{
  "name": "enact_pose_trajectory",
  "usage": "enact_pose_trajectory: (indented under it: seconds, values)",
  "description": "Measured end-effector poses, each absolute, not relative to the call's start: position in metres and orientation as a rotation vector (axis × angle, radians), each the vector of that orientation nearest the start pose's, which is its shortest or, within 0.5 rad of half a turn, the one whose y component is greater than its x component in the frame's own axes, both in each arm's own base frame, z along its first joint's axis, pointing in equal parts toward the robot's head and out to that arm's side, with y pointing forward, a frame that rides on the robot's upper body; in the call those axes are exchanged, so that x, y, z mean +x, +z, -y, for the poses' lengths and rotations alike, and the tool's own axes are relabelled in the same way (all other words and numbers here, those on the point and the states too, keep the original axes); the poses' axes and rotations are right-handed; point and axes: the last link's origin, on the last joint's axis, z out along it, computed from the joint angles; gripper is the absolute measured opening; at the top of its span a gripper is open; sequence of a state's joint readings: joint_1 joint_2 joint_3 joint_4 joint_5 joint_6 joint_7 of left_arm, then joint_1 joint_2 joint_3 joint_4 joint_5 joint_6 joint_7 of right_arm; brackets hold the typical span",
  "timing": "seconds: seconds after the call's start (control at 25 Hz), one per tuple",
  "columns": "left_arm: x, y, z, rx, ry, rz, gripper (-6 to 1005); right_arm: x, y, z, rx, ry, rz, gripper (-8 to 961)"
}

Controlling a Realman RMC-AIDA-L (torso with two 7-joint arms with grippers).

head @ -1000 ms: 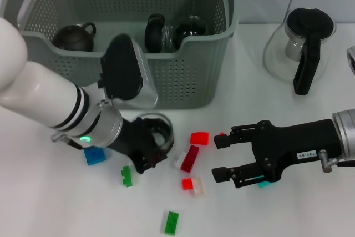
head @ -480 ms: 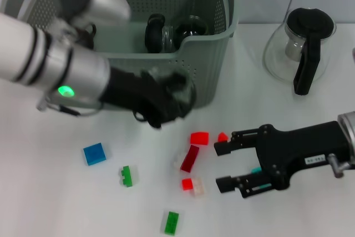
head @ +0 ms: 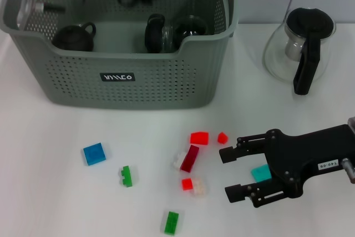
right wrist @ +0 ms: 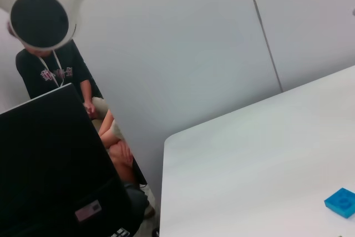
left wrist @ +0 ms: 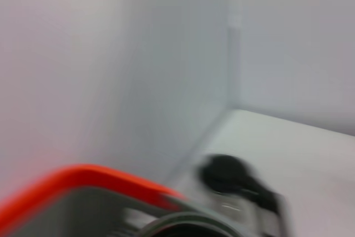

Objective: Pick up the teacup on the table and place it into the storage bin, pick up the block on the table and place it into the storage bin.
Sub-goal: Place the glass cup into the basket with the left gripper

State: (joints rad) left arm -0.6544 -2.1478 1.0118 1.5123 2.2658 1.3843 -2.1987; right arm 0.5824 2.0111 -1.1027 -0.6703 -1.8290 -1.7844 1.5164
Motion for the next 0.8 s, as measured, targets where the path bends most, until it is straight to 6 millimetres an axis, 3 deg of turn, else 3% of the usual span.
enact_pose_trajectory:
  seconds: [0.2, 0.36, 0.6, 0.8]
  values:
    - [-0.112, 0.065, -0.453, -2.397, -0.244, 0.53, 51, 0.214, -0.013, -0.303, -3.211, 0.708, -0.527, 822]
    - [-0.124, 0.052, -0.484, -2.36, -0.182, 0.602, 50, 0.214, -0.013, -0.304, -3.201, 0.714, -0.539, 822]
    - [-0.126, 0.038, -0.499, -2.347, -0.063, 0.605, 50, 0.212, -0.015, -0.305, -3.2, 0.717, -0.555, 822]
    - [-0.137, 0.015, -0.5, -2.3, 0.077, 0.557, 49, 0.212, -0.017, -0.307, -3.185, 0.713, -0.563, 821]
